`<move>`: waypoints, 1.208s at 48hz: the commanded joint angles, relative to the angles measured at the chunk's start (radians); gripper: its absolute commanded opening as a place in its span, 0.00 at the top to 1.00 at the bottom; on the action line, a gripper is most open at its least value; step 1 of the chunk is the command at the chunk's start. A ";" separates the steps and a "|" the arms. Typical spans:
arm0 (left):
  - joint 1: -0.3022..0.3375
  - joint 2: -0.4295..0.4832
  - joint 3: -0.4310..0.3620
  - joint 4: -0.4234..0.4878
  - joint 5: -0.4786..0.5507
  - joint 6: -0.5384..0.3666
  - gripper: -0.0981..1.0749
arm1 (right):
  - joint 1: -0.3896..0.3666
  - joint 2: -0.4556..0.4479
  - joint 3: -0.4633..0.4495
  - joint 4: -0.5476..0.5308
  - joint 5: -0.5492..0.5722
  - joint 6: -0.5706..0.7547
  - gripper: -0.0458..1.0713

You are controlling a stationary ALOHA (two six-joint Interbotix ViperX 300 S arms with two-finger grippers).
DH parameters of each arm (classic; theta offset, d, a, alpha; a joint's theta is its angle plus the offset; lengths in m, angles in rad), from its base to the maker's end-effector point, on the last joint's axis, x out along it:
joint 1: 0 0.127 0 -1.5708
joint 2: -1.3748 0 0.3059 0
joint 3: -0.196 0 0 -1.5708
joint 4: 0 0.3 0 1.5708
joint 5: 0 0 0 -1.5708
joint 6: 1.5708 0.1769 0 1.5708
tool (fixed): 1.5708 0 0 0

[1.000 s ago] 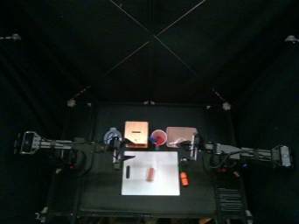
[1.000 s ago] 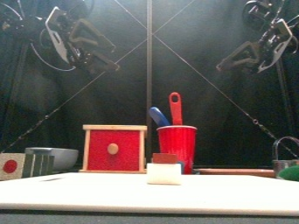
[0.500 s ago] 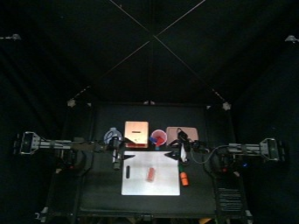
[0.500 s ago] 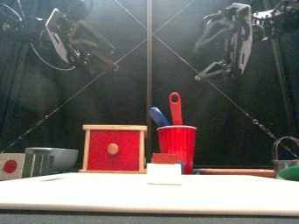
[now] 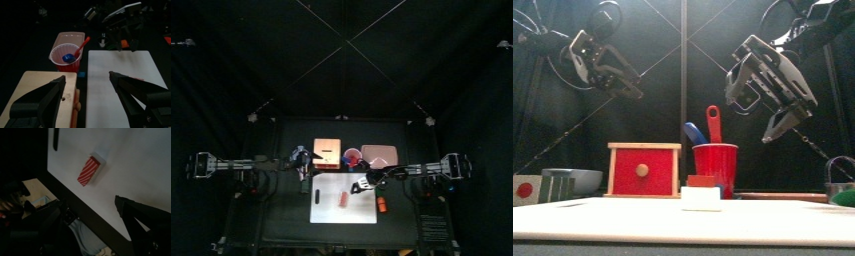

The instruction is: Grab salmon sushi with other arm

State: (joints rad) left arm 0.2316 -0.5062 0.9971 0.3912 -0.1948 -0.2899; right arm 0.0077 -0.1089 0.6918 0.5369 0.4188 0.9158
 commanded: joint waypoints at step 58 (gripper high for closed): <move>0.041 0.005 0.017 -0.012 -0.018 -0.002 0.06 | 0.206 0.466 -0.571 -0.779 0.417 1.051 0.10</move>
State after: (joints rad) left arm 0.2746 -0.5016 1.0232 0.3866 -0.2040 -0.2915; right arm 0.2132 0.3789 0.1503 -0.2470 0.8053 1.9712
